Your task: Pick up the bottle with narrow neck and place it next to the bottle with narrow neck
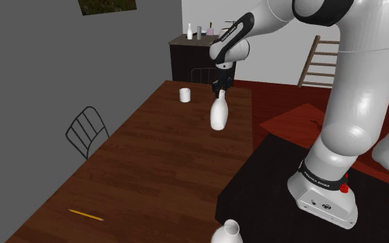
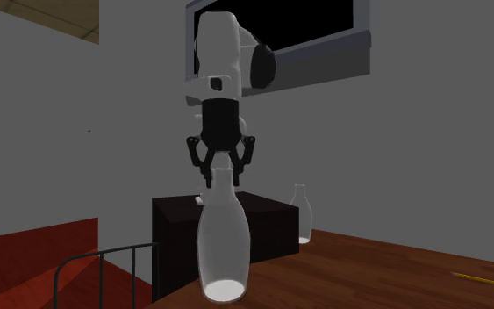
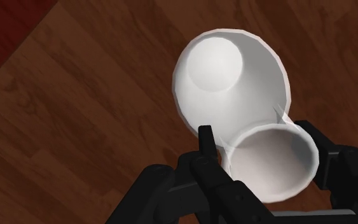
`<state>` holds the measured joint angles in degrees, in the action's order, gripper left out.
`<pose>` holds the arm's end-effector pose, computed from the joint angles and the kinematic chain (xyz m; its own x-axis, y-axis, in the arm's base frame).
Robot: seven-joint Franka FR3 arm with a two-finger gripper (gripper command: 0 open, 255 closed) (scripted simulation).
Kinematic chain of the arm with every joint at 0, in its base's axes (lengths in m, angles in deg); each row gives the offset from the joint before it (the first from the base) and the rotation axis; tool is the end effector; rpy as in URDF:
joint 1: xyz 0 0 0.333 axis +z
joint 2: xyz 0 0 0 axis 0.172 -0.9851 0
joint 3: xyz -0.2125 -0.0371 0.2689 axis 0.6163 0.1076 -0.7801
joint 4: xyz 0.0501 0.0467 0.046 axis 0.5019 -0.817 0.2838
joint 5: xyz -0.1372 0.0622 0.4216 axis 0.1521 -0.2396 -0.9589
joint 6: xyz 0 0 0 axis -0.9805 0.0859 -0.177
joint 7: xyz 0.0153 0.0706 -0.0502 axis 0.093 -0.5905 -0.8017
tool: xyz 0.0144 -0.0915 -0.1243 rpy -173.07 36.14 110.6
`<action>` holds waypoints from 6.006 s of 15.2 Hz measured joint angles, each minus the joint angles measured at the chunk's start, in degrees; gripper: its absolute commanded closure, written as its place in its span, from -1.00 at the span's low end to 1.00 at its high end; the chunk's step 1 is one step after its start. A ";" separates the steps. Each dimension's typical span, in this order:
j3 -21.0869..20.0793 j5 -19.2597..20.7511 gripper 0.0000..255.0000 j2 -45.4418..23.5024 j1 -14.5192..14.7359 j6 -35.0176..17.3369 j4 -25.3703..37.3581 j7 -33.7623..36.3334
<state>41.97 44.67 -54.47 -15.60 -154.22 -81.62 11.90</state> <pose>0.6005 -0.2183 0.2542 0.9832 -0.1824 0.0025 -0.1822 -0.9829 -0.0279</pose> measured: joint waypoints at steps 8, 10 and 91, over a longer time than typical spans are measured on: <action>0.52 1.51 1.00 3.44 0.29 5.43 2.14 1.03; 0.61 1.92 1.00 4.47 0.41 6.68 2.43 1.37; -41.55 3.60 1.00 22.81 27.42 25.88 6.08 72.22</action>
<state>0.42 48.27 -31.66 11.82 -128.34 -75.55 84.12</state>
